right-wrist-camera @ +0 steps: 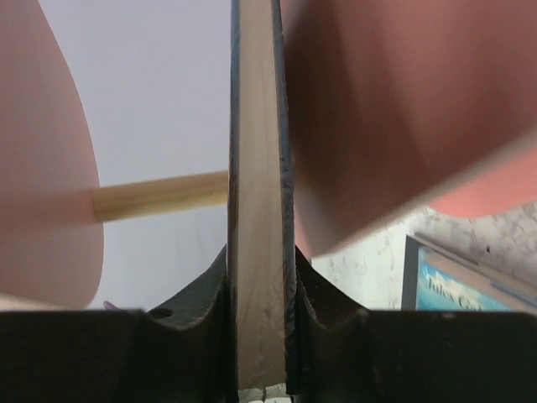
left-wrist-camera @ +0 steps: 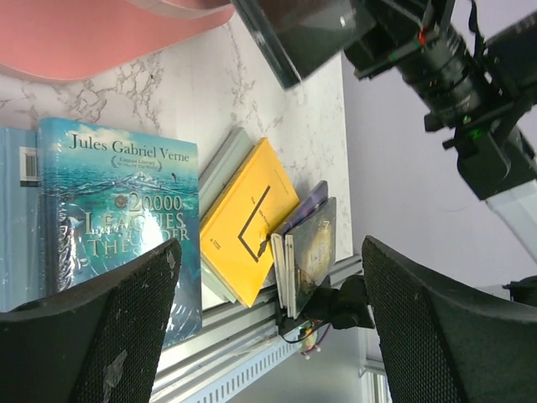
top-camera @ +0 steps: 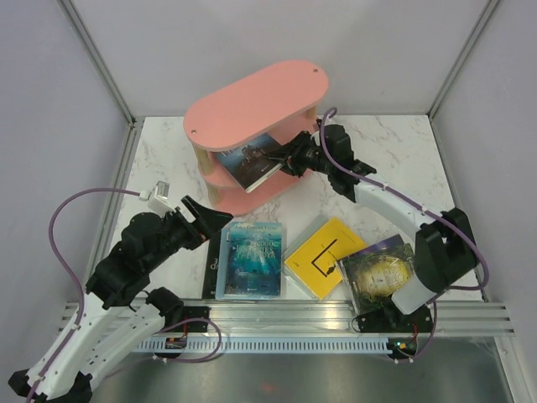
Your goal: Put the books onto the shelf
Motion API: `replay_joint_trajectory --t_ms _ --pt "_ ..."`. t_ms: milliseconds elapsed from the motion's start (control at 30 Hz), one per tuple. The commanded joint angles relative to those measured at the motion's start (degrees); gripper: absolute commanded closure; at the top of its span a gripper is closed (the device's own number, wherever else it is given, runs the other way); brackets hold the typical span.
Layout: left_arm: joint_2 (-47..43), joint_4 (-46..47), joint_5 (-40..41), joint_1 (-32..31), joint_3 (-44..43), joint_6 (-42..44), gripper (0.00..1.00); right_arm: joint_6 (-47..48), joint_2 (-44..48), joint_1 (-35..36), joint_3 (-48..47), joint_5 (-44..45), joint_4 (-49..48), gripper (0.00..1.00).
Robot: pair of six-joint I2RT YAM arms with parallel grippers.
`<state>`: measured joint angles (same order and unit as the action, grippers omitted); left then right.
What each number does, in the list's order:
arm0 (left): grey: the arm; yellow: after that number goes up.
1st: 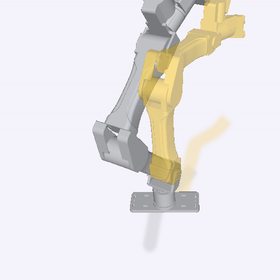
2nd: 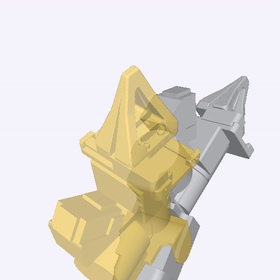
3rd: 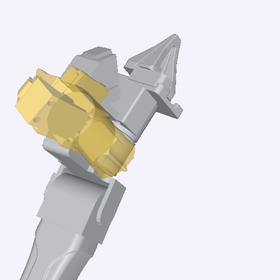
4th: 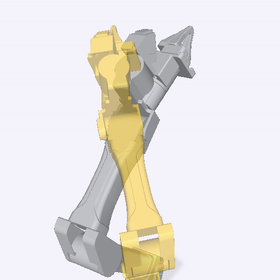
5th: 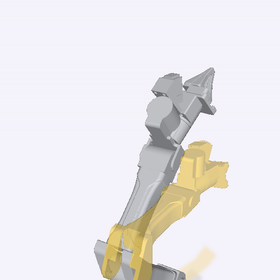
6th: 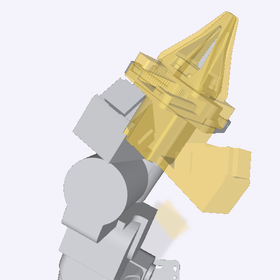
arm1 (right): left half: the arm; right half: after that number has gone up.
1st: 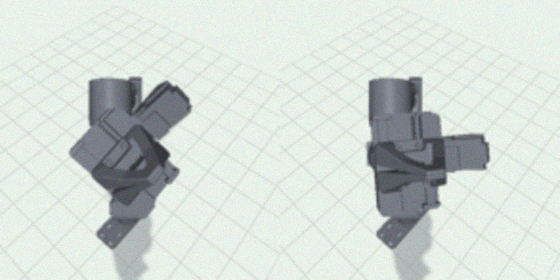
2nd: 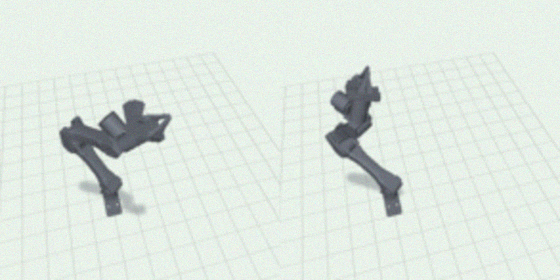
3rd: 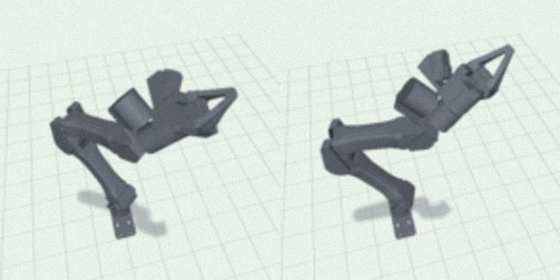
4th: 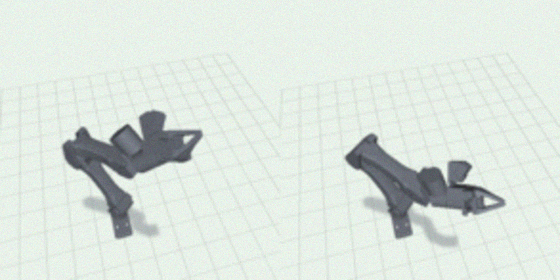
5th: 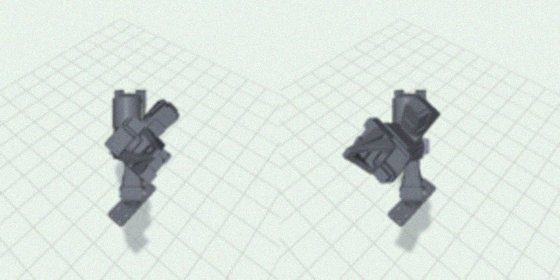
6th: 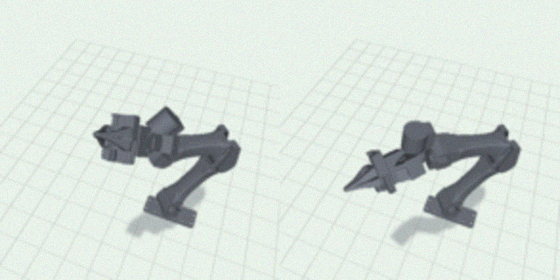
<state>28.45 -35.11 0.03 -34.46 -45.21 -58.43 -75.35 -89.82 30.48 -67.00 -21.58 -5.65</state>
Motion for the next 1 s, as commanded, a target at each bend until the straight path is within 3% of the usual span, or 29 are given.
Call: replay_joint_trajectory --t_ms 0,167,367,433,467,500,567,600,633,967 --pt "1.43 -2.06 1.29 0.36 -2.51 4.12 0.10 0.47 -5.34 0.81 -8.83 -0.65 -7.09 1.00" --pt "3.02 -4.08 1.19 0.36 -2.07 5.61 0.09 0.47 -9.49 2.39 -13.85 -1.09 -5.60 1.00" --pt "2.32 -5.49 2.95 0.36 -1.64 6.05 0.08 0.47 -8.71 3.97 -10.88 -1.96 -4.98 1.00" --pt "2.40 -5.58 2.96 0.36 -1.20 5.96 0.08 0.47 -8.53 4.15 -9.47 -2.85 -4.98 0.86" --pt "2.40 -5.58 2.87 0.36 -1.02 5.79 0.08 0.47 -8.01 4.24 -8.85 -3.02 -4.98 0.72" --pt "2.49 -5.67 2.78 0.36 -0.85 5.79 0.08 0.64 -7.65 4.24 -8.33 -3.11 -4.98 0.47" --pt "2.75 -5.58 2.69 0.36 -0.76 5.79 0.08 1.08 -6.78 4.24 -6.92 -2.94 -4.64 0.30" --pt "2.93 -5.67 2.69 0.36 -0.67 5.79 0.08 2.30 -5.73 4.24 -6.57 -2.68 -2.98 0.06" --pt "3.10 -5.67 2.78 0.36 -0.58 5.79 0.08 3.10 -5.19 4.24 -6.48 -2.50 -1.83 0.02" --pt "5.39 -6.90 2.52 0.44 -0.23 6.75 0.09 16.28 0.26 1.34 -9.45 2.68 19.34 0.02"
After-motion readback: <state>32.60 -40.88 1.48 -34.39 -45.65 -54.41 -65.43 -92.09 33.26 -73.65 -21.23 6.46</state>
